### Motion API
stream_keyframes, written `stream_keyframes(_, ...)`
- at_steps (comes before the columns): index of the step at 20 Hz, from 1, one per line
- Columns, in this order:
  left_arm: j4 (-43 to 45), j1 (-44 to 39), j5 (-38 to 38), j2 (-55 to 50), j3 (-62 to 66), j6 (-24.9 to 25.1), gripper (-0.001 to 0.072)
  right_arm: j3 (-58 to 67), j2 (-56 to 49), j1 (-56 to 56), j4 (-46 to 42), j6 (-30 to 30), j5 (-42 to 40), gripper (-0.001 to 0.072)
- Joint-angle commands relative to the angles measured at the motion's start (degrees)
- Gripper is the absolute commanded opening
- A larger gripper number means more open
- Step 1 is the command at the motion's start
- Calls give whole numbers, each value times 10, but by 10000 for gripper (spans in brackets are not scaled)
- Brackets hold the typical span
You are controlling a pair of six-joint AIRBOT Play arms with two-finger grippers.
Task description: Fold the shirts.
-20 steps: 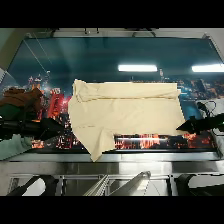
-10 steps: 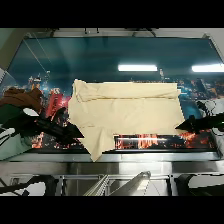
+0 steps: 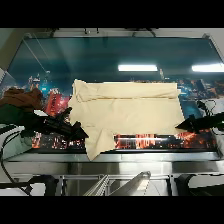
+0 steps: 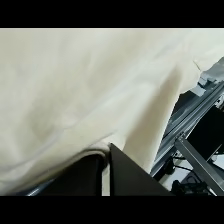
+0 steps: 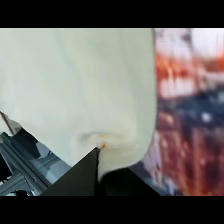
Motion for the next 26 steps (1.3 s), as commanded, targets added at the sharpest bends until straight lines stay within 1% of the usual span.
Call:
stream_keyframes(1,-11,16,-55,21,0,15,26,1,8,0,1,6,25,21)
stream_keyframes(6,-11,51,-154,105,-7,12,26,1,25,-1,-6,26,66,21)
stream_keyframes(10,-12,88,-168,175,-63,12,26,0,41,0,1,52,90,21)
stream_keyframes(11,-17,97,-176,185,-75,15,27,1,42,0,23,51,114,21)
stream_keyframes(13,-18,119,-192,193,-56,20,26,13,42,0,100,41,173,21)
stream_keyframes(15,-18,145,-195,180,1,19,26,47,42,0,189,38,189,21)
stream_keyframes(17,-18,166,-216,136,77,13,26,90,42,1,240,36,163,21)
stream_keyframes(20,-31,169,-224,43,200,-2,26,127,42,21,269,28,62,21)
stream_keyframes(22,-60,157,-224,-28,282,-9,26,132,33,48,280,1,-18,21)
stream_keyframes(23,-68,146,-224,-69,330,-20,26,132,23,62,295,-18,-54,21)
stream_keyframes(26,-67,115,-224,-183,469,-43,25,134,-24,95,354,-76,-131,21)
